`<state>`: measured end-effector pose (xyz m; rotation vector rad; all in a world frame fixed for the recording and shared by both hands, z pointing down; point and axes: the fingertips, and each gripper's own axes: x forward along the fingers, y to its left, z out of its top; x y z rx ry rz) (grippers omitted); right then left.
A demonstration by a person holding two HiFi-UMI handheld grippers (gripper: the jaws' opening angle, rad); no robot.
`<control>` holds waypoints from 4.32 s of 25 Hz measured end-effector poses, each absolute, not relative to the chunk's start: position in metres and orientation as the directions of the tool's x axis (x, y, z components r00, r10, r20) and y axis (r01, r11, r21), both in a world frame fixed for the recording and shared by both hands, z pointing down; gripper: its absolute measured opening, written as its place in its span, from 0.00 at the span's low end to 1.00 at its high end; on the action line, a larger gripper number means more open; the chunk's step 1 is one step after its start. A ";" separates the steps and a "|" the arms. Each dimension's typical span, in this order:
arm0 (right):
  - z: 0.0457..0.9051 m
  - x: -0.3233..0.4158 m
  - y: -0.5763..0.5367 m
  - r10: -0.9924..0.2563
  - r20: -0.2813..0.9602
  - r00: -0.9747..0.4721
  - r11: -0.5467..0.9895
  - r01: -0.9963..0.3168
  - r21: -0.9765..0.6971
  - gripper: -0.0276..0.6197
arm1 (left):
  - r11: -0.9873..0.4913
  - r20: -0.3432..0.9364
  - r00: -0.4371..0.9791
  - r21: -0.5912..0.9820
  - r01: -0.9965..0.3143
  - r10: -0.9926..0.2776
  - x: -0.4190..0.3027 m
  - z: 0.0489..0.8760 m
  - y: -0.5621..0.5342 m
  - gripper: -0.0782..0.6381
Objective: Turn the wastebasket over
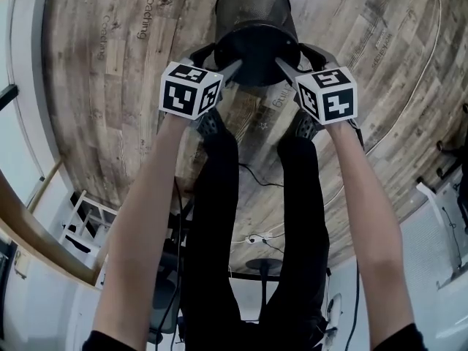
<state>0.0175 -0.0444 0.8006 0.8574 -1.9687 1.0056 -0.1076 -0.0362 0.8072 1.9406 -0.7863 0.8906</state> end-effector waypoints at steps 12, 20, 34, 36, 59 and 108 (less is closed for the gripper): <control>0.805 0.026 -0.028 -0.233 0.850 -0.472 0.542 -0.789 -0.289 0.42 | -0.499 0.835 0.516 0.371 -0.783 -0.190 -0.104 0.815 -0.020 0.52; 0.807 0.024 -0.013 -0.190 0.853 -0.486 0.537 -0.779 -0.324 0.42 | -0.439 0.832 0.534 0.429 -0.790 -0.149 -0.105 0.817 -0.004 0.53; 0.820 0.033 0.036 -0.117 0.853 -0.508 0.493 -0.776 -0.394 0.43 | -0.335 0.781 0.613 0.550 -0.765 -0.116 -0.095 0.823 0.041 0.54; 0.824 0.033 0.047 -0.101 0.857 -0.505 0.511 -0.766 -0.391 0.43 | -0.331 0.782 0.615 0.557 -0.762 -0.098 -0.095 0.827 0.053 0.54; 0.879 0.031 0.094 -0.038 0.869 -0.494 0.481 -0.771 -0.417 0.38 | -0.270 0.790 0.607 0.569 -0.777 -0.082 -0.083 0.876 0.092 0.48; 0.841 -0.028 -0.104 -0.034 0.846 -0.533 0.894 -0.394 -0.212 0.46 | -0.163 0.925 0.342 0.316 -0.934 -0.166 -0.053 0.901 0.071 0.67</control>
